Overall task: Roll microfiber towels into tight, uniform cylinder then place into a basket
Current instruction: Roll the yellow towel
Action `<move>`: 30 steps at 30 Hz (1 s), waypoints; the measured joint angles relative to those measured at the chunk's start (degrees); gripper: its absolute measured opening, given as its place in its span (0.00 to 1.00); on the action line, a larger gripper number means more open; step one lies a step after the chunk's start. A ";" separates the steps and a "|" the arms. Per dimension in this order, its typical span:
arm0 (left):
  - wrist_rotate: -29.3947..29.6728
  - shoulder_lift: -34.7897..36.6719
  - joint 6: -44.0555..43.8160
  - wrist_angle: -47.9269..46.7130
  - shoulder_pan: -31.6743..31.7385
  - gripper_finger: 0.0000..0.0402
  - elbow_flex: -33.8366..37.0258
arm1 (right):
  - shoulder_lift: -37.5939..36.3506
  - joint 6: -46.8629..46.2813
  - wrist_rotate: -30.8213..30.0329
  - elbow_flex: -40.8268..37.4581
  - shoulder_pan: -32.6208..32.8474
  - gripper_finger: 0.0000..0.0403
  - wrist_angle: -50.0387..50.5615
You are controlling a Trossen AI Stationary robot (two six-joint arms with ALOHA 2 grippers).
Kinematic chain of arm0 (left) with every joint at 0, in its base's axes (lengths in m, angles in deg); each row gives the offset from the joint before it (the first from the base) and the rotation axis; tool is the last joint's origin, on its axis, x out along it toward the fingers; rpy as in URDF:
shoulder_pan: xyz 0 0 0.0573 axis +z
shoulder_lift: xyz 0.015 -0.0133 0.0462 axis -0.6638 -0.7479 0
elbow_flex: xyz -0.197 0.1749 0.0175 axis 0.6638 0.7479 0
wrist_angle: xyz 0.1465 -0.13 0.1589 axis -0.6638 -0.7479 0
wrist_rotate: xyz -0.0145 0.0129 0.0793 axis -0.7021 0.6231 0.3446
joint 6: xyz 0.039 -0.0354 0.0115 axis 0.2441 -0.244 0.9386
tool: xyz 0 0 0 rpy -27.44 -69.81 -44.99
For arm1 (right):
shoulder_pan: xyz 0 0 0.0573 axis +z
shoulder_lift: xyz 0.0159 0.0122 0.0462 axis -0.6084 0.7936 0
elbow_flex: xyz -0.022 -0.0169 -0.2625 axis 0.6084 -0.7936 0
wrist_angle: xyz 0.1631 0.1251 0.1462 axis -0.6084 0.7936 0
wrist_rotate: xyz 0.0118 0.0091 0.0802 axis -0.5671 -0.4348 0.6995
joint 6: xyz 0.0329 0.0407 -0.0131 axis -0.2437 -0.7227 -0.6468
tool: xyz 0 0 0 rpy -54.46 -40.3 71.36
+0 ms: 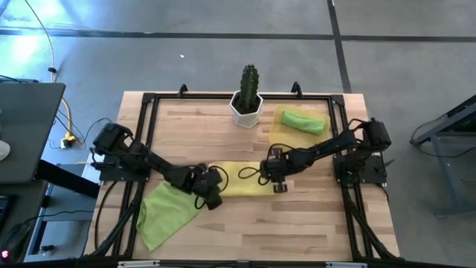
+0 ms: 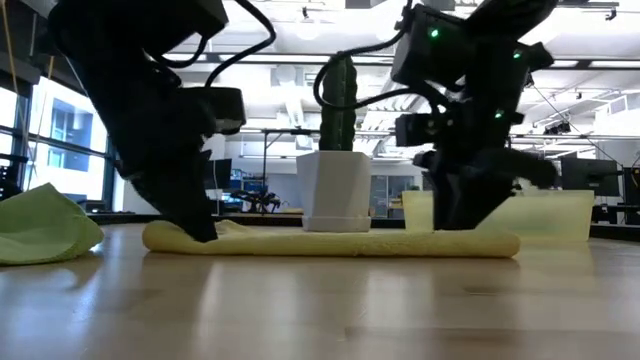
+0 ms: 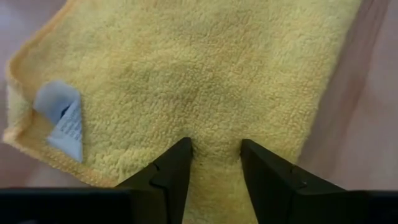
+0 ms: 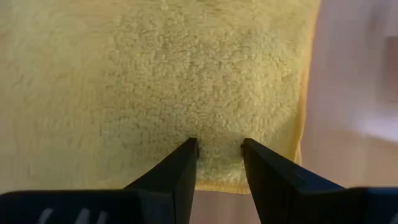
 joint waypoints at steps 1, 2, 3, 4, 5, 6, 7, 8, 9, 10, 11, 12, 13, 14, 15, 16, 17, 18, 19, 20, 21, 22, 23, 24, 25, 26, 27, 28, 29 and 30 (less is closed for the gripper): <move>0.16 0.44 3.31 -0.58 0.33 0.33 0.09 | -0.11 -1.69 0.47 -0.01 0.89 0.32 0.11; 0.37 0.78 6.88 -1.10 0.69 0.32 0.17 | -0.17 -3.31 1.50 -0.02 1.71 0.32 0.17; 0.62 1.02 10.81 -1.31 1.22 0.32 0.20 | -0.21 -5.21 2.29 -0.02 2.52 0.32 0.10; 0.81 1.17 14.60 -1.66 1.79 0.31 0.20 | -0.21 -7.42 3.24 -0.02 3.38 0.32 0.07; 1.05 1.25 17.88 -1.99 2.44 0.31 0.20 | -0.21 -9.90 4.11 0.01 4.21 0.32 0.09; 1.39 1.27 20.67 -2.11 3.23 0.31 0.20 | -0.21 -12.26 4.96 0.06 5.04 0.32 0.12; 1.79 1.29 23.59 -2.17 4.08 0.30 0.20 | -0.19 -14.35 5.76 0.17 5.93 0.32 0.08; 2.08 1.29 26.36 -2.22 4.94 0.30 0.20 | -0.18 -16.30 6.24 0.27 6.86 0.32 -0.14; 2.29 1.29 28.97 -2.22 5.89 0.30 0.20 | -0.14 -18.06 6.54 0.28 7.80 0.32 -0.82; 2.56 1.29 31.38 -2.16 6.87 0.29 0.20 | -0.08 -19.37 6.81 0.26 8.70 0.32 -1.90; 2.89 1.29 33.52 -2.01 7.85 0.29 0.20 | -0.04 -20.52 7.03 0.26 9.61 0.32 -3.20; 3.43 1.29 35.27 -1.80 8.84 0.29 0.20 | 0.02 -21.15 7.18 0.24 10.53 0.32 -4.71; 4.22 1.29 36.88 -1.52 9.82 0.29 0.23 | 0.10 -21.67 7.17 0.20 11.28 0.32 -6.51; 5.35 1.29 38.45 -1.16 10.79 0.28 0.25 | 0.18 -21.79 6.76 0.19 11.94 0.32 -8.51; 6.32 1.29 39.74 -0.70 11.77 0.28 0.25 | 0.22 -21.81 5.92 0.19 12.53 0.32 -10.50; 7.21 1.29 40.92 -0.09 12.68 0.28 0.24 | 0.22 -21.74 4.81 0.19 13.00 0.32 -12.33; 7.81 1.29 42.09 0.46 13.53 0.28 0.25 | 0.22 -21.68 3.61 0.19 13.36 0.32 -14.26; 8.24 1.29 43.08 1.06 14.30 0.27 0.25 | 0.22 -21.70 2.36 0.19 13.51 0.32 -16.19; 8.47 1.29 43.79 1.77 14.97 0.27 0.24 | 0.22 -21.67 1.34 0.19 13.49 0.32 -18.05; 8.49 1.29 44.20 2.67 15.53 0.27 0.25 | 0.22 -21.60 0.69 0.19 13.49 0.32 -19.87; 8.49 1.29 44.19 3.80 15.99 0.27 0.24 | 0.22 -21.41 0.28 0.19 13.39 0.32 -21.52; 8.50 1.29 43.61 4.86 16.32 0.26 0.20 | 0.22 -20.80 0.13 0.19 13.25 0.32 -23.08; 8.49 1.29 42.07 5.21 16.48 0.26 -0.10 | 0.15 -19.87 0.14 0.22 13.07 0.32 -23.96; 8.32 1.48 40.04 5.10 16.53 0.25 -0.64 | -0.14 -18.53 0.48 0.22 12.90 0.32 -23.90; 7.17 2.08 37.95 4.60 16.33 0.25 -1.22 | -0.56 -17.06 0.72 0.22 12.79 0.32 -23.18; 5.56 2.83 35.85 4.44 15.85 0.24 -1.97 | -1.17 -15.46 0.84 0.22 12.62 0.32 -21.72; 3.28 3.44 33.69 4.96 15.16 0.24 -2.75 | -1.78 -14.08 0.92 0.24 12.42 0.32 -19.59; 0.58 4.22 31.52 5.08 14.27 0.24 -3.26 | -2.45 -12.89 0.93 0.26 12.18 0.32 -17.20; -1.59 4.83 29.40 4.99 13.24 0.23 -3.73 | -2.93 -11.65 0.95 0.26 11.93 0.32 -14.79; -3.43 5.13 27.42 5.44 12.13 0.23 -4.20 | -3.31 -10.16 1.13 0.26 11.68 0.32 -12.72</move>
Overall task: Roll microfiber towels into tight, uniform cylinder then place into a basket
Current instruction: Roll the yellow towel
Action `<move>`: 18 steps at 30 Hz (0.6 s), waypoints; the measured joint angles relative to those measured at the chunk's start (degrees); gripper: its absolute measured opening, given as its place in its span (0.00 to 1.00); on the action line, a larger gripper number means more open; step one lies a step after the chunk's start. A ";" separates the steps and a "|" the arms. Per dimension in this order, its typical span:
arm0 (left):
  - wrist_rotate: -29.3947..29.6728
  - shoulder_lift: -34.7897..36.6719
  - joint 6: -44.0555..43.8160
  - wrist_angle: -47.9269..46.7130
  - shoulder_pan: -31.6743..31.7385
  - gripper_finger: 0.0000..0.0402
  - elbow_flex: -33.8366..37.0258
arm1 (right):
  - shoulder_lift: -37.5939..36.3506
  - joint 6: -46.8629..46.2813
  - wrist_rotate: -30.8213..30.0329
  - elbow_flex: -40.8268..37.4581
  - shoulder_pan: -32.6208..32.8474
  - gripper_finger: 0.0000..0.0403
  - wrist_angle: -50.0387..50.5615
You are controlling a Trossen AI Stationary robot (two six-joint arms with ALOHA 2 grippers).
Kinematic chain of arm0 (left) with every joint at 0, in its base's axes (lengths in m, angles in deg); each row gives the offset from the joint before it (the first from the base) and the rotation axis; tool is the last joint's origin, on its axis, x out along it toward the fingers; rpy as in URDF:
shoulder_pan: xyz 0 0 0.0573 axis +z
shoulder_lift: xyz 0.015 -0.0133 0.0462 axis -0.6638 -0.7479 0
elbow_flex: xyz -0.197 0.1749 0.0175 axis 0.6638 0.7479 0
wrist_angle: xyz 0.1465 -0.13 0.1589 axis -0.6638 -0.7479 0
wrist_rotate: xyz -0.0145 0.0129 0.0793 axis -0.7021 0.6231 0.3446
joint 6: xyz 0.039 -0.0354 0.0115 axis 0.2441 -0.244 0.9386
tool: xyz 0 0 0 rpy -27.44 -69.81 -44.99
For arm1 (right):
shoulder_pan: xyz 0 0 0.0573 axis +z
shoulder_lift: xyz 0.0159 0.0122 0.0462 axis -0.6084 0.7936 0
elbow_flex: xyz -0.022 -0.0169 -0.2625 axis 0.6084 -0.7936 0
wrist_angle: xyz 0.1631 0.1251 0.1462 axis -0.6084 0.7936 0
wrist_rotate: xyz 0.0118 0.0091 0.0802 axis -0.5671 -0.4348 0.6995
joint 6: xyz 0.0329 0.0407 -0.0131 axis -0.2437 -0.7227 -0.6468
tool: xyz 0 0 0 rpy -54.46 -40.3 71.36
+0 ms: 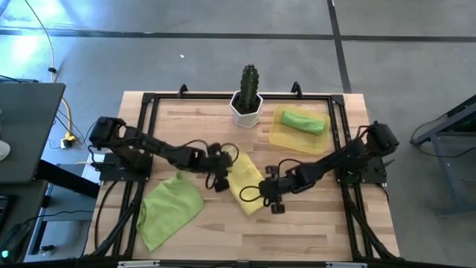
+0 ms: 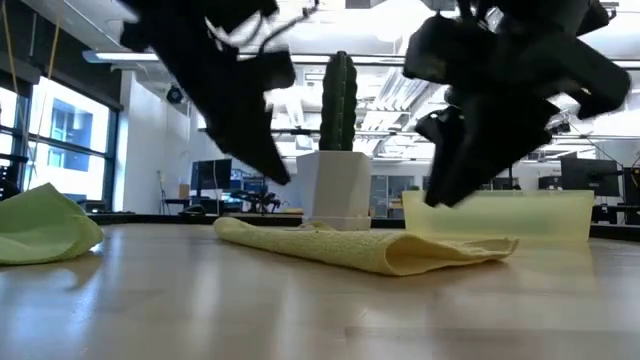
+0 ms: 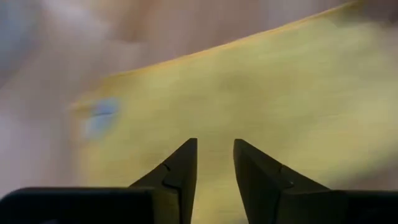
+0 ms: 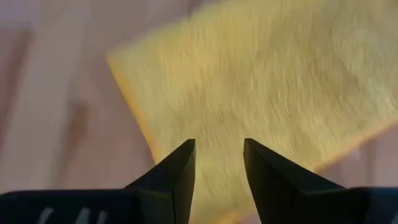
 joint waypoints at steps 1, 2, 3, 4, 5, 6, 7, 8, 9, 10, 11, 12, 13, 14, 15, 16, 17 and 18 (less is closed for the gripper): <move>-1.06 0.10 -2.26 1.03 -1.18 0.23 -0.16 | -0.28 1.88 0.12 0.00 -0.07 0.32 2.08; -1.25 0.12 -4.81 2.00 -2.35 0.23 -0.16 | -0.43 4.00 0.18 0.00 -0.09 0.32 4.14; -1.23 0.12 -7.57 2.72 -3.46 0.23 -0.14 | -0.44 6.54 0.22 0.00 -0.09 0.32 5.56; -1.12 0.07 -10.61 3.56 -4.57 0.23 -0.12 | -0.44 9.06 0.24 -0.07 -0.09 0.32 6.80; -0.81 -0.51 -13.44 5.15 -5.72 0.23 -0.16 | -0.40 11.16 0.28 -0.27 -0.07 0.32 7.73; -0.49 -1.44 -16.04 6.72 -6.73 0.23 -0.31 | -0.20 12.75 0.31 -0.42 -0.07 0.32 8.01; -0.01 -2.26 -18.17 7.44 -7.79 0.23 -0.23 | -0.02 13.91 0.32 -0.63 -0.07 0.32 7.99; 0.72 -3.17 -19.43 8.37 -8.80 0.23 -0.04 | -0.01 14.59 0.33 -0.95 -0.07 0.32 7.97; 1.54 -4.21 -20.12 10.31 -9.70 0.23 -0.05 | 0.01 15.06 0.35 -1.21 -0.07 0.32 7.46; 2.53 -5.20 -20.56 12.02 -10.56 0.23 -0.13 | 0.21 15.28 0.35 -1.25 -0.07 0.32 7.05; 3.76 -6.13 -20.66 13.39 -11.27 0.23 -0.14 | 0.34 15.63 0.33 -1.25 -0.07 0.32 7.11; 5.14 -7.33 -20.45 14.70 -11.83 0.23 -0.14 | 0.61 15.82 0.31 -1.25 -0.07 0.32 7.06; 6.64 -8.64 -19.64 15.62 -12.22 0.23 -0.14 | 0.90 15.87 0.31 -1.25 -0.07 0.32 6.88; 7.90 -9.72 -18.86 15.79 -12.44 0.23 -0.12 | 1.34 15.84 0.31 -1.25 -0.07 0.32 6.65; 8.92 -10.79 -18.44 16.08 -12.50 0.23 -0.12 | 1.79 15.64 0.31 -1.25 -0.07 0.32 5.98; 9.39 -11.67 -18.43 16.57 -12.52 0.23 -0.12 | 2.28 15.51 0.31 -1.25 -0.07 0.32 5.49; 9.32 -12.35 -18.99 16.62 -12.50 0.23 -0.12 | 2.78 15.21 0.31 -1.25 -0.07 0.32 5.17; 8.80 -12.89 -19.79 16.32 -12.39 0.23 -0.12 | 3.49 14.56 0.33 -1.25 -0.07 0.32 4.18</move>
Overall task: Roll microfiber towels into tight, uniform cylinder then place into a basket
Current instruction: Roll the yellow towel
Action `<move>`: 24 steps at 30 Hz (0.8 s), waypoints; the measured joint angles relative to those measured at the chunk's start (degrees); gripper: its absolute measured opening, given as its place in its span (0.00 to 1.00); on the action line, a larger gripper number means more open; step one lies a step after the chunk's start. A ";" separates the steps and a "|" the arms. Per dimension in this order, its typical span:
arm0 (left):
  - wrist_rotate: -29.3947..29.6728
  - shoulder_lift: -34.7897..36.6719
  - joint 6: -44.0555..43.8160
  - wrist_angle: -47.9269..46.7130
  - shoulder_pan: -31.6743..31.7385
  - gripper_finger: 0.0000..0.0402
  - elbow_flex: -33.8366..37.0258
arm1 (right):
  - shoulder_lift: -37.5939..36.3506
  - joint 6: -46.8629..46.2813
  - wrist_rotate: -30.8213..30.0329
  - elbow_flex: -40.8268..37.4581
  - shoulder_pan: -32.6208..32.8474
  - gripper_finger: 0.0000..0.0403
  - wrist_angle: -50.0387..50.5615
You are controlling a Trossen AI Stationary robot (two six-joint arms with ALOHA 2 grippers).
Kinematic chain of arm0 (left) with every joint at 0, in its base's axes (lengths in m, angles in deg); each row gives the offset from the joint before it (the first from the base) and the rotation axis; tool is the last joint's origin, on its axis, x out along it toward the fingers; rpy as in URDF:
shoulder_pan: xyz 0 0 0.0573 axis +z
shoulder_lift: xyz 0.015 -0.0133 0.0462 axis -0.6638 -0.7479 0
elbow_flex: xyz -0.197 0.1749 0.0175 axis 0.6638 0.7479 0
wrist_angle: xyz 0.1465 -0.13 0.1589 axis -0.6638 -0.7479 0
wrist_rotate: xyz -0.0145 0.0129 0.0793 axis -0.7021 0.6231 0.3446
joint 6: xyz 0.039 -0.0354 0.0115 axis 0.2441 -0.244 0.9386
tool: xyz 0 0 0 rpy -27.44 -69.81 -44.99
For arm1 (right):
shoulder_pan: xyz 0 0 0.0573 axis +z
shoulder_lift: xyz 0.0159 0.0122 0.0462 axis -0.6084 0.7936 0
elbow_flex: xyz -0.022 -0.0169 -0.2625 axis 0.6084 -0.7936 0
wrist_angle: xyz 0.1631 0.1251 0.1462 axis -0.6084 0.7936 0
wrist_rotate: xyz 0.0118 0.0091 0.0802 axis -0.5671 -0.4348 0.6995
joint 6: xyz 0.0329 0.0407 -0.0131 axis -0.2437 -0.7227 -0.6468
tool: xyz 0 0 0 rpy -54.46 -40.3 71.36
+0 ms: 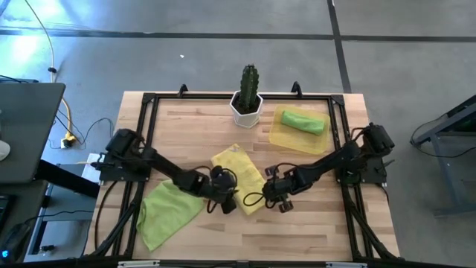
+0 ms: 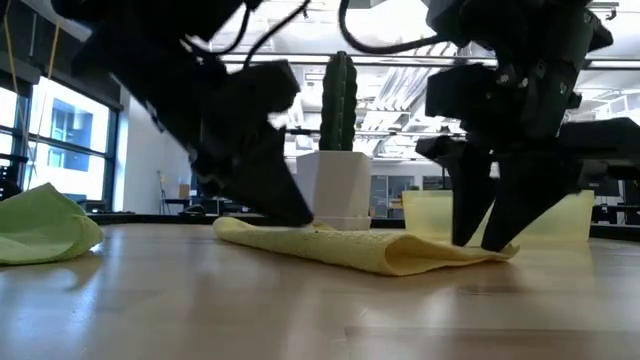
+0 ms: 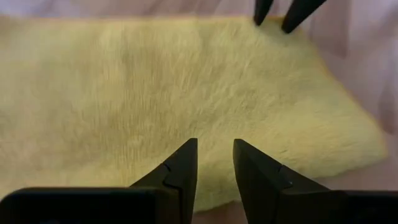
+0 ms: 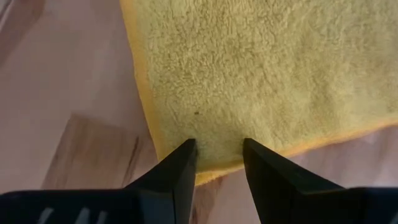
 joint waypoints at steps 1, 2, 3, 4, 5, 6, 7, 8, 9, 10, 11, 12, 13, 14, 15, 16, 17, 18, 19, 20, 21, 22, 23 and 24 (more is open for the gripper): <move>-0.79 -0.54 -0.73 -0.34 0.06 0.23 0.00 | 0.49 -0.74 -0.01 0.00 0.08 0.32 -0.92; -1.52 -0.97 -1.19 -0.45 0.07 0.23 0.00 | 0.92 -1.53 -0.02 0.08 0.19 0.32 -1.78; -2.26 -1.15 -1.26 -1.14 0.06 0.23 0.00 | 1.39 -2.53 -0.06 0.11 0.31 0.32 -2.99; -2.55 -1.15 -0.93 -2.29 0.04 0.23 0.00 | 1.81 -3.62 -0.09 0.12 0.47 0.32 -4.21; -2.98 -1.14 0.20 -3.02 0.03 0.23 -0.02 | 2.06 -4.66 -0.10 0.15 0.57 0.32 -5.30; -3.63 -1.06 1.80 -4.01 0.03 0.23 -0.12 | 2.17 -5.80 -0.09 0.14 0.75 0.32 -6.31; -4.16 -0.83 3.45 -5.64 0.03 0.23 -0.25 | 2.22 -6.94 -0.06 0.05 0.87 0.32 -7.35; -4.52 -0.29 5.46 -7.79 0.05 0.23 -0.31 | 2.33 -7.81 0.04 0.00 0.98 0.32 -8.65; -4.57 0.25 7.71 -10.21 0.07 0.23 -0.29 | 2.42 -8.38 0.12 0.00 1.15 0.32 -10.20; -4.41 0.33 10.55 -11.80 0.37 0.23 -0.32 | 2.41 -8.99 0.13 0.00 1.31 0.32 -11.49; -4.24 0.34 13.61 -13.14 0.63 0.23 -0.47 | 2.38 -9.20 0.13 0.00 1.44 0.32 -13.21; -4.06 0.91 16.83 -14.68 0.97 0.23 -0.51 | 2.44 -9.45 0.13 0.02 1.61 0.32 -14.84; -3.98 1.68 20.29 -16.95 1.48 0.23 -0.36 | 2.57 -9.51 0.13 0.02 1.72 0.32 -16.32; -4.00 1.90 23.75 -18.34 2.11 0.23 -0.27 | 2.66 -9.53 0.13 0.02 1.86 0.32 -17.44; -4.00 2.03 27.53 -18.54 2.81 0.23 -0.24 | 2.69 -9.53 0.13 0.02 2.05 0.32 -18.26; -4.00 2.61 31.31 -18.79 3.44 0.23 -0.31 | 2.69 -9.53 0.13 0.02 2.15 0.32 -19.39; -4.08 3.26 34.97 -19.58 4.05 0.23 -0.26 | 2.69 -9.53 0.13 0.04 2.30 0.32 -20.39; -4.23 3.72 38.47 -20.25 4.75 0.23 -0.04 | 2.66 -9.52 0.13 0.08 2.42 0.32 -20.76; -4.30 3.83 41.73 -20.18 5.38 0.23 0.00 | 2.60 -9.27 0.15 0.09 2.47 0.32 -20.73; -4.49 4.09 44.74 -19.67 5.92 0.23 -0.03 | 2.55 -8.70 0.16 0.09 2.54 0.32 -20.56; -4.92 4.94 46.93 -20.08 6.35 0.23 0.05 | 2.51 -8.08 0.17 0.09 2.54 0.32 -20.54; -5.17 5.83 48.12 -20.81 6.68 0.23 0.21 | 2.47 -7.47 0.17 0.09 2.54 0.32 -20.30; -5.60 6.15 48.55 -20.10 6.97 0.23 -0.13 | 2.36 -6.55 0.20 0.11 2.56 0.32 -19.46; -6.79 6.58 48.37 -19.08 6.99 0.23 -0.65 | 2.10 -6.00 0.20 0.11 2.71 0.32 -18.24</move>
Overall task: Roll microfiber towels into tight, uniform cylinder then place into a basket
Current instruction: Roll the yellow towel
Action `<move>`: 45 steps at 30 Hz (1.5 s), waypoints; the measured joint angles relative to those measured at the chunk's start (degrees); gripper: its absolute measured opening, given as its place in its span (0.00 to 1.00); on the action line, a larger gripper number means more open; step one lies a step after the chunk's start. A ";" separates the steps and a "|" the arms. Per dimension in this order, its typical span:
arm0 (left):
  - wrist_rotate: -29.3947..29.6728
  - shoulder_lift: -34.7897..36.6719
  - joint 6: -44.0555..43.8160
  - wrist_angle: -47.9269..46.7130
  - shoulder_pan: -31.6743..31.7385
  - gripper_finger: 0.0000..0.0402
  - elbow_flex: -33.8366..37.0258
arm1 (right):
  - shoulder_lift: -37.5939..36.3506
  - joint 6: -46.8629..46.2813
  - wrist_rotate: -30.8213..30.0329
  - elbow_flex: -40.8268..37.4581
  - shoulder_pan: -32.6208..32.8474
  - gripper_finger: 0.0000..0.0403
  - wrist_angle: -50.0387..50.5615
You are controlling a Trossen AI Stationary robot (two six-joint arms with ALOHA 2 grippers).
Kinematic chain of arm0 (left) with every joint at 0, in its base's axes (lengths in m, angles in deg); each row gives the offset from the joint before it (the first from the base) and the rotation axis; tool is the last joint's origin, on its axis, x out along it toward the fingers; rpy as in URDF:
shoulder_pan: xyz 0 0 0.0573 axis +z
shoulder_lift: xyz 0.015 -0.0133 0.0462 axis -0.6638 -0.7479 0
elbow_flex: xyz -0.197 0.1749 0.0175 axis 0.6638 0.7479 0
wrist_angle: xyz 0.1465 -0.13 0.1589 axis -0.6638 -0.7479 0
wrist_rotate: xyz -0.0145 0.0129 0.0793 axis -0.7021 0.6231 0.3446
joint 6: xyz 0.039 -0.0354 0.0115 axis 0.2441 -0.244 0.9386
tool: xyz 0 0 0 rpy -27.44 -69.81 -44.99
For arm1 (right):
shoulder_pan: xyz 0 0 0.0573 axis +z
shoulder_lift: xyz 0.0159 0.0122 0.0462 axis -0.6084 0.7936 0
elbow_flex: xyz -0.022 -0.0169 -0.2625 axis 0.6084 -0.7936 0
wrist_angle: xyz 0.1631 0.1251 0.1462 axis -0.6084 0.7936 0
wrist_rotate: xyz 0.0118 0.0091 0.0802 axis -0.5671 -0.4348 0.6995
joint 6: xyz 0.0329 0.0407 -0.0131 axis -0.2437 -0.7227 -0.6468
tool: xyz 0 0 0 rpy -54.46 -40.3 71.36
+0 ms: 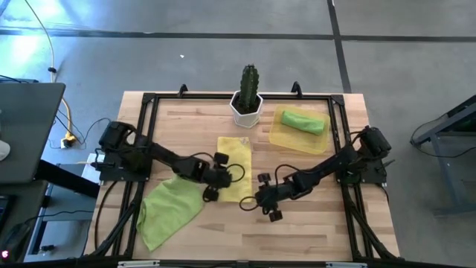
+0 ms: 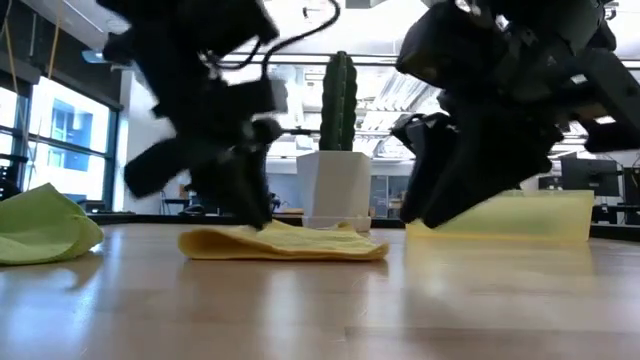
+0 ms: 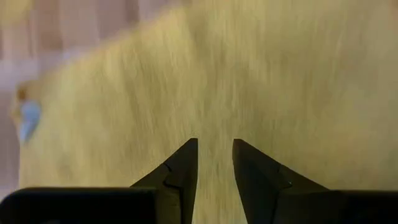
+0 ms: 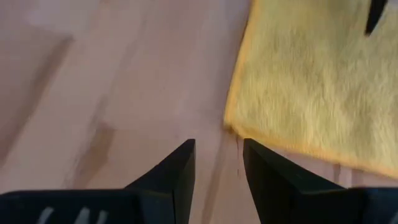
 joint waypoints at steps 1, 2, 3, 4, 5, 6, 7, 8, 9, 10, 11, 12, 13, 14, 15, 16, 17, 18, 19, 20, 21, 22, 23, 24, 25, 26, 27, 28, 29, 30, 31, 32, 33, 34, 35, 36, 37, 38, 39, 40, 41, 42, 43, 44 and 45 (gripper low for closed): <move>-1.09 1.30 -0.84 -0.36 -0.14 0.23 -0.08 | -0.28 0.65 0.02 -0.02 0.06 0.32 0.89; -2.63 2.65 -2.29 -0.81 -0.50 0.23 -0.33 | -0.52 0.84 -0.02 -0.01 0.07 0.32 1.14; -3.97 3.54 -4.23 -0.26 -1.19 0.23 -0.99 | -1.23 0.96 -0.13 0.08 0.07 0.32 2.56; -5.31 4.32 -6.48 0.36 -1.84 0.23 -1.38 | -2.00 1.20 -0.35 0.07 0.07 0.32 4.50; -6.76 5.32 -8.88 0.27 -2.43 0.23 -1.36 | -2.31 1.72 -0.36 0.36 0.05 0.32 5.16; -7.90 6.37 -11.59 0.17 -3.24 0.23 -1.20 | -2.75 2.54 -0.47 0.77 0.05 0.32 6.16; -8.65 7.19 -14.07 0.29 -4.10 0.23 -1.15 | -3.46 3.59 -0.79 0.79 0.05 0.32 8.43; -9.48 7.57 -16.34 0.91 -4.88 0.23 -1.33 | -3.83 4.40 -1.25 1.06 0.05 0.32 10.15; -9.97 8.27 -18.26 0.57 -5.82 0.23 -1.45 | -3.79 5.18 -1.94 1.63 0.05 0.32 10.72; -9.97 9.51 -19.97 -1.33 -6.85 0.23 -1.11 | -3.81 5.90 -2.68 1.96 0.05 0.32 11.54; -9.80 10.14 -21.48 -1.64 -7.81 0.23 -1.04 | -4.09 6.68 -3.59 2.01 0.05 0.32 12.88; -9.82 10.15 -22.80 -0.32 -8.68 0.23 -1.50 | -4.18 7.07 -4.31 2.07 0.05 0.32 13.69; -9.45 10.61 -24.01 -0.98 -9.57 0.24 -1.53 | -4.14 7.09 -4.71 2.18 -0.06 0.32 13.85; -8.90 11.67 -25.58 -3.41 -10.39 0.25 -1.09 | -4.14 7.04 -5.07 2.20 -0.31 0.32 13.85; -8.28 11.98 -26.92 -3.24 -11.18 0.26 -1.01 | -4.23 7.04 -5.20 2.28 -0.37 0.32 13.92; -7.75 11.81 -27.77 -1.56 -11.86 0.27 -1.44 | -4.44 7.04 -5.22 2.32 -0.42 0.32 14.13; -7.15 11.93 -28.71 -1.94 -12.39 0.28 -1.54 | -4.62 7.03 -5.26 2.32 -0.68 0.32 14.31; -6.55 12.39 -29.47 -3.33 -12.78 0.29 -1.31 | -4.66 7.03 -5.35 2.32 -0.86 0.32 14.11; -5.95 12.58 -29.74 -4.04 -13.42 0.31 -1.16 | -4.70 7.03 -5.57 2.38 -0.99 0.32 14.23; -5.80 12.54 -29.81 -3.63 -13.82 0.32 -1.26 | -5.00 7.05 -5.94 2.34 -1.09 0.32 14.96; -5.74 12.44 -29.84 -3.90 -13.90 0.33 -1.46 | -5.26 7.03 -6.33 2.28 -1.09 0.32 15.05; -5.51 12.44 -29.69 -5.24 -14.06 0.35 -1.43 | -5.34 7.04 -6.73 2.32 -1.24 0.32 14.33; -5.43 12.44 -29.25 -6.67 -14.35 0.36 -1.29 | -5.45 7.03 -7.33 2.40 -1.33 0.32 14.23; -5.47 12.35 -28.81 -7.85 -14.57 0.37 -1.27 | -5.59 7.04 -8.06 2.37 -1.44 0.32 14.56; -5.45 12.33 -28.42 -8.95 -14.57 0.38 -1.27 | -5.67 7.03 -8.31 2.34 -1.64 0.32 14.37; -5.43 12.35 -27.88 -10.22 -14.57 0.38 -1.30 | -5.67 7.04 -8.36 2.35 -1.85 0.32 13.83; -5.42 12.35 -27.42 -11.38 -14.49 0.38 -1.30 | -5.67 7.03 -8.44 2.36 -2.02 0.32 13.75; -5.40 12.19 -27.15 -12.16 -14.37 0.39 -1.30 | -5.67 7.02 -8.84 2.34 -2.26 0.32 13.74; -5.34 12.06 -26.60 -12.93 -14.12 0.39 -1.30 | -5.67 6.68 -9.19 2.34 -2.55 0.32 13.60; -5.30 12.05 -25.94 -13.80 -13.96 0.39 -1.29 | -5.67 5.79 -9.55 2.34 -2.81 0.32 13.40; -5.20 12.05 -24.92 -13.88 -13.74 0.39 -1.26 | -5.67 4.54 -9.67 2.34 -3.21 0.32 13.25; -5.13 12.05 -23.48 -13.16 -13.53 0.39 -1.08 | -5.67 3.13 -9.73 2.34 -3.70 0.32 13.29; -5.11 12.05 -21.65 -12.31 -13.13 0.39 -0.65 | -5.63 1.62 -9.71 2.34 -4.25 0.32 13.31; -5.08 11.88 -19.44 -12.02 -12.79 0.39 -0.28 | -5.47 0.26 -9.66 2.28 -4.71 0.32 13.12; -5.07 11.41 -17.36 -11.20 -12.48 0.39 0.02 | -5.35 -0.68 -9.46 2.11 -5.21 0.32 13.11; -5.12 11.15 -15.21 -10.30 -12.10 0.39 0.39 | -5.10 -0.77 -8.89 1.83 -5.69 0.32 12.99; -5.10 11.19 -13.13 -10.06 -11.71 0.39 0.90 | -4.55 -0.54 -7.66 1.80 -6.15 0.32 12.66; -5.10 11.20 -11.27 -8.94 -11.36 0.39 1.39 | -4.06 0.32 -6.09 1.79 -6.52 0.32 11.89; -5.11 10.75 -9.64 -7.18 -10.99 0.39 1.88 | -3.65 1.25 -4.54 1.79 -6.82 0.32 11.32; -5.07 10.23 -8.06 -5.46 -10.57 0.39 2.44 | -3.18 2.60 -2.57 1.79 -7.09 0.32 9.99; -4.99 9.91 -6.44 -4.71 -10.17 0.39 3.12 | -2.56 4.03 -0.40 1.81 -7.37 0.32 8.22; -4.75 9.89 -5.13 -4.71 -9.90 0.39 3.68 | -1.99 5.50 1.28 1.81 -7.57 0.32 7.04; -4.72 9.39 -3.99 -3.52 -9.66 0.39 3.73 | -1.67 7.06 2.72 1.81 -7.73 0.32 6.65; -4.80 8.40 -2.85 -1.45 -9.30 0.39 3.64 | -1.31 8.85 3.94 1.79 -7.89 0.32 5.82; -4.90 7.68 -1.78 -1.34 -9.01 0.39 3.77 | -0.94 10.99 4.54 1.82 -8.00 0.32 4.59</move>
